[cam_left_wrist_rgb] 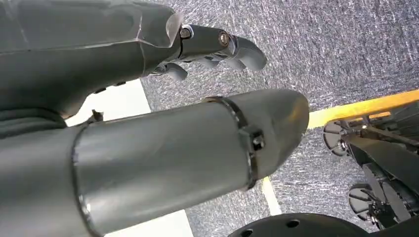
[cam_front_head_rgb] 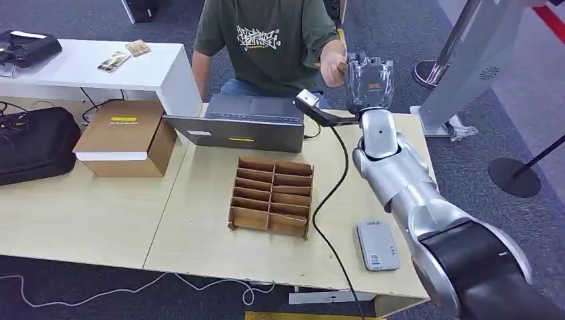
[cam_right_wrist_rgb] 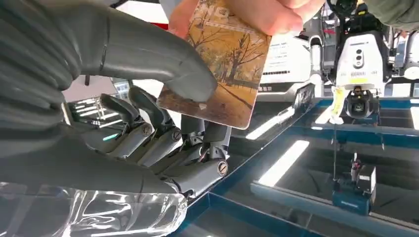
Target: Pass the card to the sensor for recognition and then transmit it.
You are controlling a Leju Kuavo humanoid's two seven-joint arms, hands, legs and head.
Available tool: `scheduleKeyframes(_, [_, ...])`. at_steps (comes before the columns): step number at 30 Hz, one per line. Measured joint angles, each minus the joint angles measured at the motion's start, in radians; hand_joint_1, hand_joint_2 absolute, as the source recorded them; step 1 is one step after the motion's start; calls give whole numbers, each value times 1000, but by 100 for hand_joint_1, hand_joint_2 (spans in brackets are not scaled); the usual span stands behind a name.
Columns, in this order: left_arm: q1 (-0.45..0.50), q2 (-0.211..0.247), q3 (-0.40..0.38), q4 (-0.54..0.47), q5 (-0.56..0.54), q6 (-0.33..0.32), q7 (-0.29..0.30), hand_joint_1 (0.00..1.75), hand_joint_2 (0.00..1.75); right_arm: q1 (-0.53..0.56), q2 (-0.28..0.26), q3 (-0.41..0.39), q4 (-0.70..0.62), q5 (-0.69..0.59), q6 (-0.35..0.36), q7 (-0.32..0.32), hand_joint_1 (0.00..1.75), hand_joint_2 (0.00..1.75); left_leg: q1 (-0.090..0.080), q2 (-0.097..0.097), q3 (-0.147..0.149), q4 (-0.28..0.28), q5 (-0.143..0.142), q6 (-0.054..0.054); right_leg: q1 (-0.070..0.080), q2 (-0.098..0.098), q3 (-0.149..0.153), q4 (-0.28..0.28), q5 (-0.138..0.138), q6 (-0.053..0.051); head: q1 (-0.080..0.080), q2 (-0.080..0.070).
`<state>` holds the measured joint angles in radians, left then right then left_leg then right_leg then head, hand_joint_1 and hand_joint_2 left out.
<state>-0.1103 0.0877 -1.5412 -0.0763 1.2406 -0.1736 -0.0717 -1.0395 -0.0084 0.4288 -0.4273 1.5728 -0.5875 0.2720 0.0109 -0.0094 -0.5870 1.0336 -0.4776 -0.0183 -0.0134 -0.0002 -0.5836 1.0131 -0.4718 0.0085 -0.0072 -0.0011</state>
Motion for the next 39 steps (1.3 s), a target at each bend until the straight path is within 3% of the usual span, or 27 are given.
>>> scheduleKeyframes(39, [-2,5,0,0,5,-3,1,0,0,-7,0,15,9,0,8,20,0,175,0,0,0,0,0,0,0,0,0,0,0,0,0,0])
